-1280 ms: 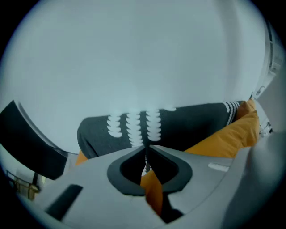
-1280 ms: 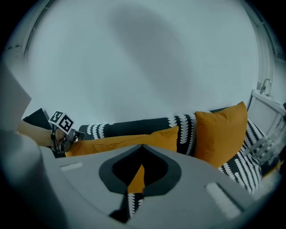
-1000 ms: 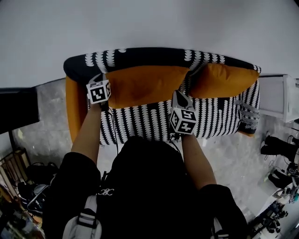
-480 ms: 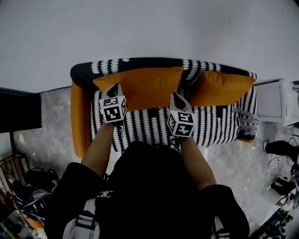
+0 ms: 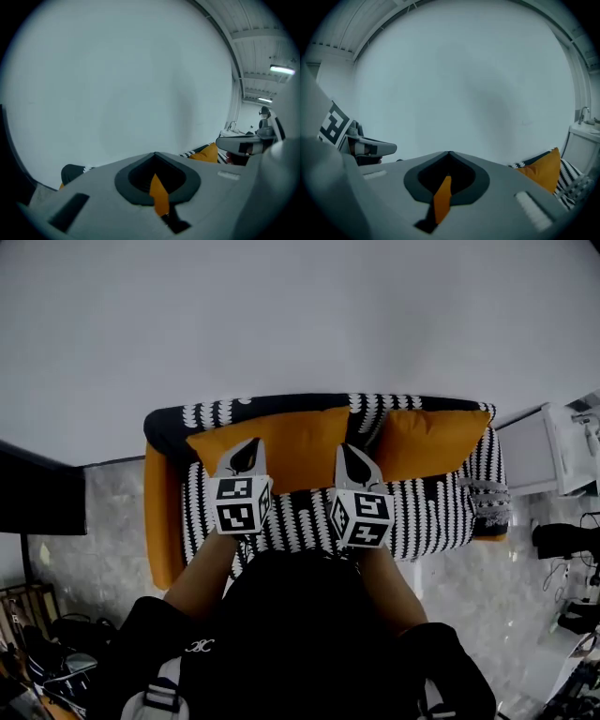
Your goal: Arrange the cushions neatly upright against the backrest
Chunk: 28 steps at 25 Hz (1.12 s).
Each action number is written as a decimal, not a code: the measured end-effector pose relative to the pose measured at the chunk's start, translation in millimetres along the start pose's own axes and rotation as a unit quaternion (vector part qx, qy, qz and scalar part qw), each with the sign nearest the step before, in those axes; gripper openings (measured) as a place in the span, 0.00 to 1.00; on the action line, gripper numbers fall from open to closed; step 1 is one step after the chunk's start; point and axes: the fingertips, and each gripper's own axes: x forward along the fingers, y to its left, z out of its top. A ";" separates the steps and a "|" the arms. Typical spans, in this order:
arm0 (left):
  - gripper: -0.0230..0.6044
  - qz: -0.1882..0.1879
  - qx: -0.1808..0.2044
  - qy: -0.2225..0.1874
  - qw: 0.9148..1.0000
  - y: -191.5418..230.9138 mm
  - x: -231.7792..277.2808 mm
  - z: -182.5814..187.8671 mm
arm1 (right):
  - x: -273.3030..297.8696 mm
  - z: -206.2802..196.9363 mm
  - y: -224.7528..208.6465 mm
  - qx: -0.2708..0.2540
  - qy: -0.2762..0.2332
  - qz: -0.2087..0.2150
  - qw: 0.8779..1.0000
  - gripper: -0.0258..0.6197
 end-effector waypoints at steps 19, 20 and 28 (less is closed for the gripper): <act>0.05 -0.085 0.066 -0.049 0.993 -80.7 -22.9 77.3 | -76.0 81.1 -21.7 0.030 -0.102 -0.067 0.992 0.05; 0.05 -0.089 0.068 -0.048 0.993 -83.5 -22.3 75.4 | -78.0 78.6 -22.9 0.029 -0.101 -0.070 0.992 0.05; 0.05 -0.123 0.076 -0.028 0.989 -107.1 -17.1 60.3 | -99.8 62.0 -36.9 0.031 -0.089 -0.103 0.990 0.05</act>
